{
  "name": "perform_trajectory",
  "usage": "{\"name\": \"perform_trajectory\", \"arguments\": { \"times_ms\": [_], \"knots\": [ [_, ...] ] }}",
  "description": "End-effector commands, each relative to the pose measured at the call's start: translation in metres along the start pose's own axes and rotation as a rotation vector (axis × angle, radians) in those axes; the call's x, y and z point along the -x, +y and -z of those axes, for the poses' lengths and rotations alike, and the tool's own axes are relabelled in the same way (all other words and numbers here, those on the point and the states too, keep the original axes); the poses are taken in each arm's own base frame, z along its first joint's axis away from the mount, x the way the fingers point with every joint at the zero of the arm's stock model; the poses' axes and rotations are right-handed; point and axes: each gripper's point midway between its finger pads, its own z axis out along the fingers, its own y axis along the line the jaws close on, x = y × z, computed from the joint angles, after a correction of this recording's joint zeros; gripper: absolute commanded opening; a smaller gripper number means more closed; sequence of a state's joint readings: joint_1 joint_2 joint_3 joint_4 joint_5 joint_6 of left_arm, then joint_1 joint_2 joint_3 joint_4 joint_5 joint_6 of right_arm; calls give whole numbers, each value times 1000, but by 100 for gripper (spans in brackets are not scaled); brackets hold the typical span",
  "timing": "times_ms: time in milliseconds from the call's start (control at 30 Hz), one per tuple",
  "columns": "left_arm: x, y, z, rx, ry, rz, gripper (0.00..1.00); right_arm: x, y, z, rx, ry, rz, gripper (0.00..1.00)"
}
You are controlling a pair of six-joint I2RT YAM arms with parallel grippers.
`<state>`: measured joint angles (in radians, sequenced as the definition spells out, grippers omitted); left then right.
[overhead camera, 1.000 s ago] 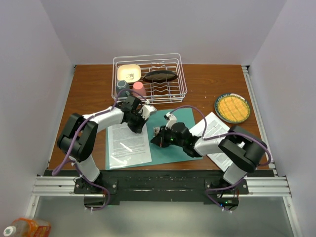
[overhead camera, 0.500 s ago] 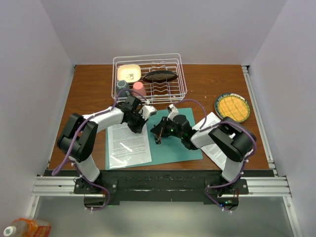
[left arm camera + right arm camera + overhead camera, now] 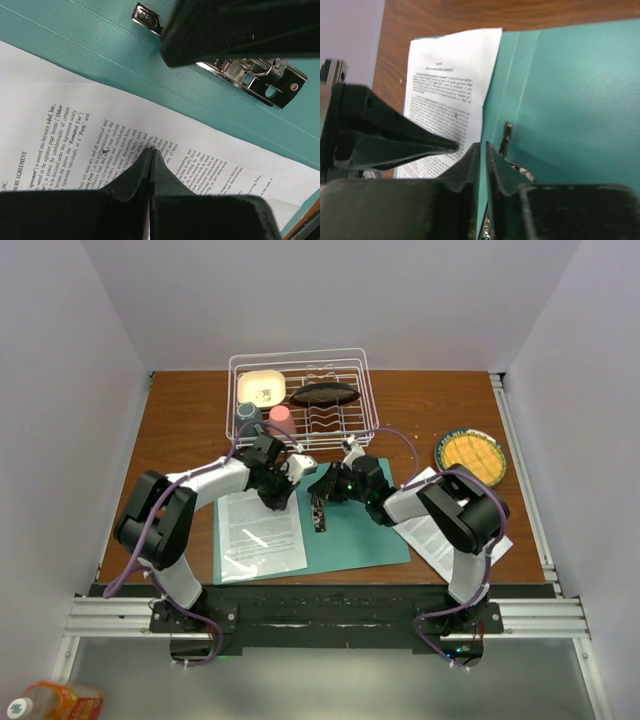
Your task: Put the files into the folder
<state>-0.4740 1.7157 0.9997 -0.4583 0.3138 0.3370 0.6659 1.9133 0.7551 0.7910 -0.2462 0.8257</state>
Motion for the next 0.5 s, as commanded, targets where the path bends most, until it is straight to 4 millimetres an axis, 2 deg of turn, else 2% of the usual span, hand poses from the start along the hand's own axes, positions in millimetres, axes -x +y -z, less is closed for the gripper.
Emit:
{"name": "perform_trajectory", "arguments": {
  "times_ms": [0,67,100,133,167,200,233,267,300,333,400,433,467],
  "knots": [
    [13,0,14,14,-47,-44,2,52,39,20,-5,-48,83,25],
    [20,1,19,23,-62,-53,2,67,42,35,-64,-62,137,31],
    [22,1,21,23,-67,-54,2,75,37,53,-144,-75,146,39],
    [25,1,23,24,-74,-53,2,80,34,63,-184,-80,174,42],
    [30,2,27,28,-83,-58,2,84,28,72,-237,-90,183,44],
    [32,2,28,30,-87,-58,3,82,9,87,-353,-84,188,46],
    [36,4,32,37,-98,-64,3,92,9,102,-397,-125,202,47],
    [41,5,36,44,-106,-67,3,88,-3,115,-471,-122,196,47],
    [45,6,39,49,-113,-73,4,85,-29,136,-620,-126,196,47],
    [49,6,43,54,-122,-82,4,86,-34,150,-672,-143,181,47],
    [57,7,51,56,-128,-89,4,70,-62,177,-826,-111,171,47],
    [61,7,53,53,-134,-92,4,72,-72,190,-900,-153,155,46],
    [66,7,57,54,-143,-95,4,62,-86,204,-975,-132,151,46]
  ]
}}
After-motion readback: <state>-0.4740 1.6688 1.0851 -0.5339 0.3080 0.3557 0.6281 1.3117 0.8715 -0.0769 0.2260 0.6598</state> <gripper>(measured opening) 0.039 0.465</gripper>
